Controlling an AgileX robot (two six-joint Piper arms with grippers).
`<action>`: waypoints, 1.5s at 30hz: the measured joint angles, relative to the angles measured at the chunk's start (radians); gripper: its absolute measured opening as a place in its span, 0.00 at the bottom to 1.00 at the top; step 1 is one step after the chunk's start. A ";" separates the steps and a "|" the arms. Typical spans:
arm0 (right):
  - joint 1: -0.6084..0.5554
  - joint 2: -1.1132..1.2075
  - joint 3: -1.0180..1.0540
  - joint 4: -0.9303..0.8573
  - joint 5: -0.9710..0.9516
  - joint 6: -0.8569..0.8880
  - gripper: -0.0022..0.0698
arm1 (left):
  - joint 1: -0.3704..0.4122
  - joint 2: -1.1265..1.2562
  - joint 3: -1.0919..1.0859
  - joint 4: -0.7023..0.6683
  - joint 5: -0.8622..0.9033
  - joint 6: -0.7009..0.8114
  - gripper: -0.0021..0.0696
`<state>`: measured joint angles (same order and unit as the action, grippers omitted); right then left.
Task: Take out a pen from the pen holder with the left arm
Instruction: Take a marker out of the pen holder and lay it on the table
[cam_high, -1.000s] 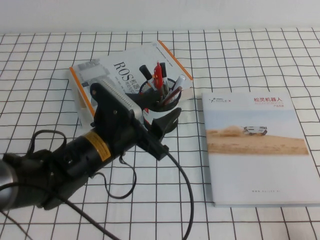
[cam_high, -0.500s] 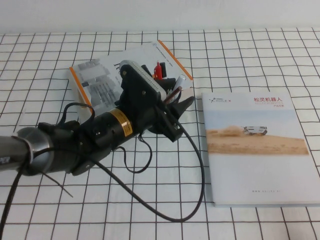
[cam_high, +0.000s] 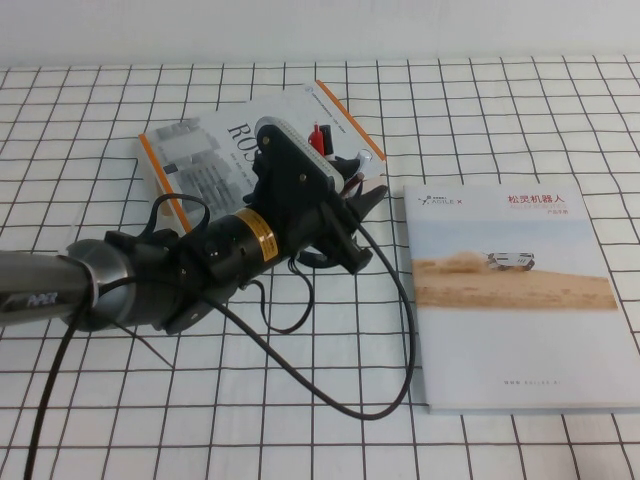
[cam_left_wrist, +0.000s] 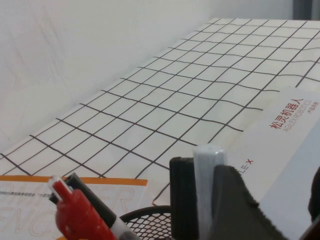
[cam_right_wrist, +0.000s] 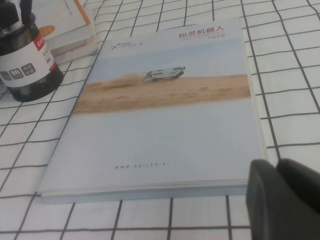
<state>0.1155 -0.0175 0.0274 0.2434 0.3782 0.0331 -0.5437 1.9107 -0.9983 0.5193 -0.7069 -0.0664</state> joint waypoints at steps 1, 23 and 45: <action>0.000 0.000 0.000 0.000 0.000 0.000 0.01 | 0.000 0.000 0.000 0.000 0.000 0.000 0.43; 0.000 0.000 0.000 0.000 0.000 0.000 0.01 | 0.004 -0.061 -0.006 0.001 0.001 0.010 0.03; 0.000 0.000 0.000 0.000 0.000 0.000 0.01 | 0.004 -0.664 -0.006 0.004 0.626 -0.414 0.03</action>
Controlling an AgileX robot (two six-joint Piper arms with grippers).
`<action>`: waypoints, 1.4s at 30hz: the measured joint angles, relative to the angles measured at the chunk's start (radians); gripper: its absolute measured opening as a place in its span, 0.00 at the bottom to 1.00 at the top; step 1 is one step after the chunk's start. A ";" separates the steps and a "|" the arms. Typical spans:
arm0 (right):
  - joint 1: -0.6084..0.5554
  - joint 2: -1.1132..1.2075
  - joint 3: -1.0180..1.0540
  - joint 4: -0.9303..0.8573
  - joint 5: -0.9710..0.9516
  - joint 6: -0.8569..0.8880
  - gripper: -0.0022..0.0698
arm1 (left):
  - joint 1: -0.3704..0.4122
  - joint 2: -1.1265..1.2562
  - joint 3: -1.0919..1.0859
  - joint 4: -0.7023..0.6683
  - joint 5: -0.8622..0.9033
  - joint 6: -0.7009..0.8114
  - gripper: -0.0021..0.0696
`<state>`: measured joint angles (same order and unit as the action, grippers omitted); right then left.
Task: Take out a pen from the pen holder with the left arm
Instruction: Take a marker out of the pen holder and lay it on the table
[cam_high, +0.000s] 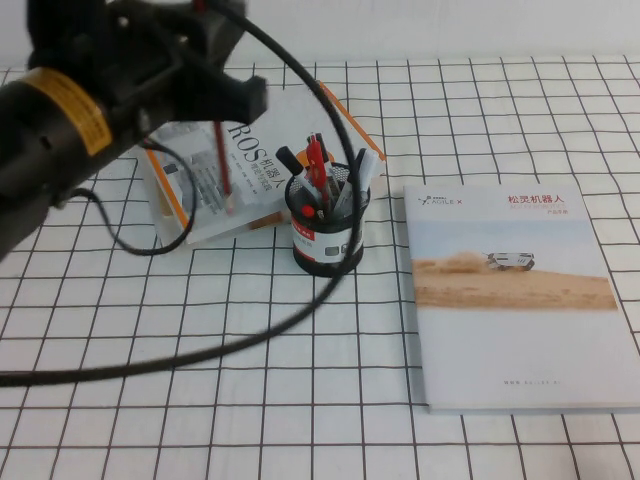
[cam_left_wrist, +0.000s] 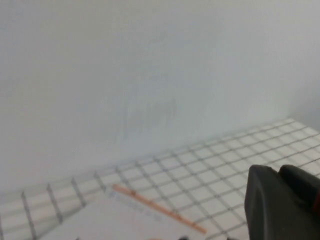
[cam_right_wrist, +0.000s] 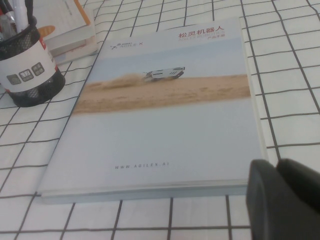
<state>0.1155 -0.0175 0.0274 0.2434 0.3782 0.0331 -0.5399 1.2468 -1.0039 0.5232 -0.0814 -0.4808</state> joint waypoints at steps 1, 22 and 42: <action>0.000 0.000 0.000 0.000 0.000 0.000 0.01 | 0.000 -0.013 0.000 -0.002 0.075 -0.028 0.03; 0.000 0.000 0.000 0.000 0.000 0.000 0.01 | 0.000 0.412 -0.220 -0.345 0.935 0.217 0.03; 0.000 0.000 0.000 0.000 0.000 0.000 0.01 | 0.085 0.644 -0.319 -0.423 0.794 0.290 0.03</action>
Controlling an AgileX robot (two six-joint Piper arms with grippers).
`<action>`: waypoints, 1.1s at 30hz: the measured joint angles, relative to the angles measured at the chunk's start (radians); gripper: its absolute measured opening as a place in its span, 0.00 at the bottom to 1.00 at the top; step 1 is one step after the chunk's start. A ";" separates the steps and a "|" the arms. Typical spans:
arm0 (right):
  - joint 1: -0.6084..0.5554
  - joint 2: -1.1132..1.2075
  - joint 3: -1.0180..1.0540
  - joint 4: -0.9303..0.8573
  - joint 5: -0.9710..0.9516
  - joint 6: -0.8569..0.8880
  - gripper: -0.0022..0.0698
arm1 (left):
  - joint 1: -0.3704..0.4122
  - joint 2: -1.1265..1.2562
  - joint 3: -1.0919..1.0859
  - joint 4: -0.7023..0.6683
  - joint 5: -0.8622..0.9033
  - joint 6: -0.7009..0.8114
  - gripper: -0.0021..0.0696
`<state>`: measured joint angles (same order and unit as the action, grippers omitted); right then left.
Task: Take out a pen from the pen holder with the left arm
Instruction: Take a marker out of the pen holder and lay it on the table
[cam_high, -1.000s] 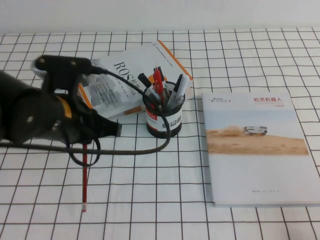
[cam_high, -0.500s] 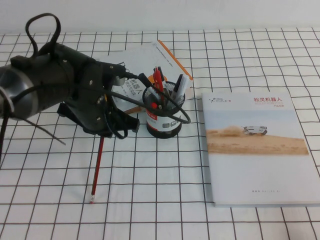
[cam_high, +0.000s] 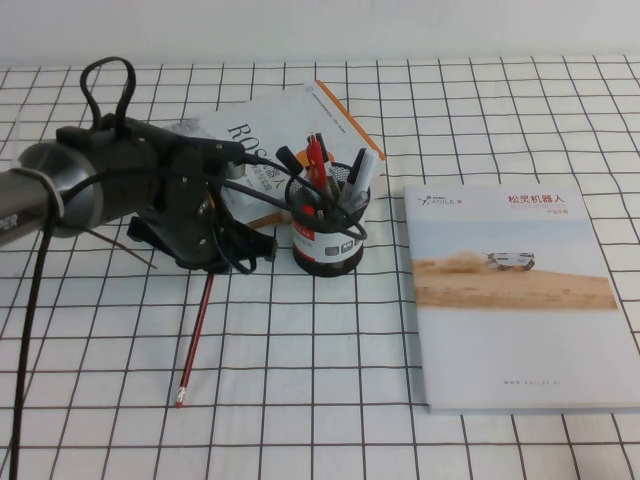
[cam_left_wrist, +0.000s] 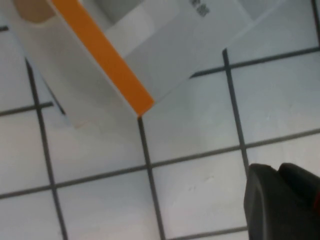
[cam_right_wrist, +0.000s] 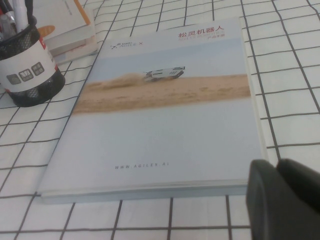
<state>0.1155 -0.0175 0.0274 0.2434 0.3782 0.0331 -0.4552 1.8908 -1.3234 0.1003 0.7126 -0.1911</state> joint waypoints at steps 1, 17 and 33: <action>0.000 0.000 0.000 0.000 0.000 0.000 0.01 | 0.000 0.002 0.000 -0.002 -0.009 0.002 0.04; 0.000 0.000 0.000 0.000 0.000 0.000 0.01 | 0.012 -0.097 0.108 -0.004 -0.187 0.016 0.48; 0.000 0.000 0.000 0.000 0.000 0.000 0.01 | 0.012 -1.110 0.700 0.020 -0.408 -0.012 0.04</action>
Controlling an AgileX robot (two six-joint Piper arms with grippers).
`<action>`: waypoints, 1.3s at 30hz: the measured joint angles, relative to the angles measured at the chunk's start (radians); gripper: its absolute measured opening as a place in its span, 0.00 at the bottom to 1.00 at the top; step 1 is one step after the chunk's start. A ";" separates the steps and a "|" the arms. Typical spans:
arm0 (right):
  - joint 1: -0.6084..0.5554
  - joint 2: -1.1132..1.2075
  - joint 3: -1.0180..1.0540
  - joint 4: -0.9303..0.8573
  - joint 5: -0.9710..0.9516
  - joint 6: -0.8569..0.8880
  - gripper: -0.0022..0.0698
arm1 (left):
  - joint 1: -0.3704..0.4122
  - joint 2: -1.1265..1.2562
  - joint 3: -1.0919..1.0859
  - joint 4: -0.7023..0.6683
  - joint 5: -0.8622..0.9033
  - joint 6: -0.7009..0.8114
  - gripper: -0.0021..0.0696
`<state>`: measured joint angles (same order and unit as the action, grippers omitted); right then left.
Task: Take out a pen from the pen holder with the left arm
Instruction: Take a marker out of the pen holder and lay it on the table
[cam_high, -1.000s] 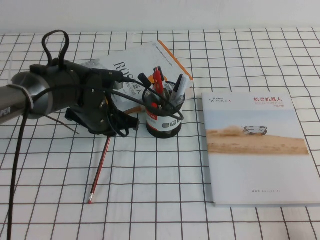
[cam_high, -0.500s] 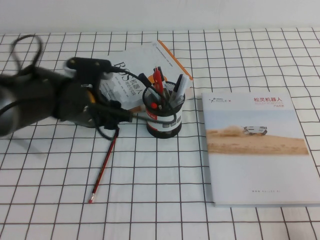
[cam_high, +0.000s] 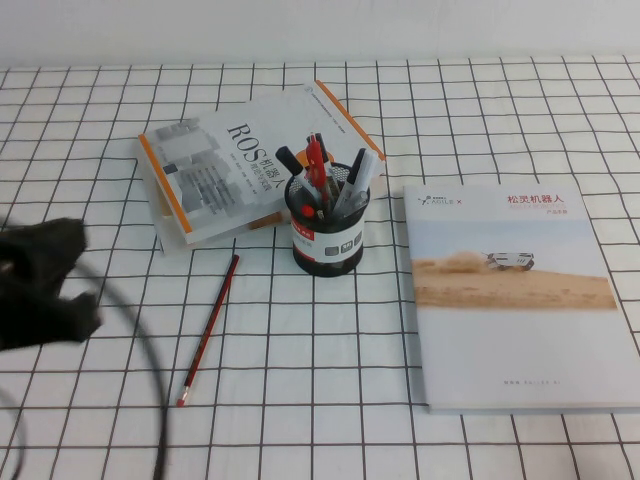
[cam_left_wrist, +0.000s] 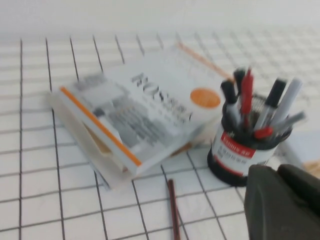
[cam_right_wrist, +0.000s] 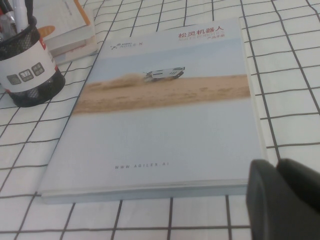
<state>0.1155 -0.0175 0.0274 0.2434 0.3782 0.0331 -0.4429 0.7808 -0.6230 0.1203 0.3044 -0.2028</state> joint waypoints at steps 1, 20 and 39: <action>0.000 0.000 0.000 0.000 0.000 0.000 0.01 | 0.000 -0.059 0.023 0.008 0.002 -0.013 0.03; 0.000 0.000 0.000 0.000 0.000 0.000 0.01 | 0.000 -0.380 0.188 0.230 0.173 -0.220 0.03; 0.000 0.000 0.000 0.000 0.000 0.000 0.01 | 0.372 -0.710 0.545 -0.089 -0.230 0.223 0.03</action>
<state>0.1155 -0.0175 0.0274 0.2434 0.3782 0.0331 -0.0707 0.0708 -0.0780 0.0318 0.0746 0.0201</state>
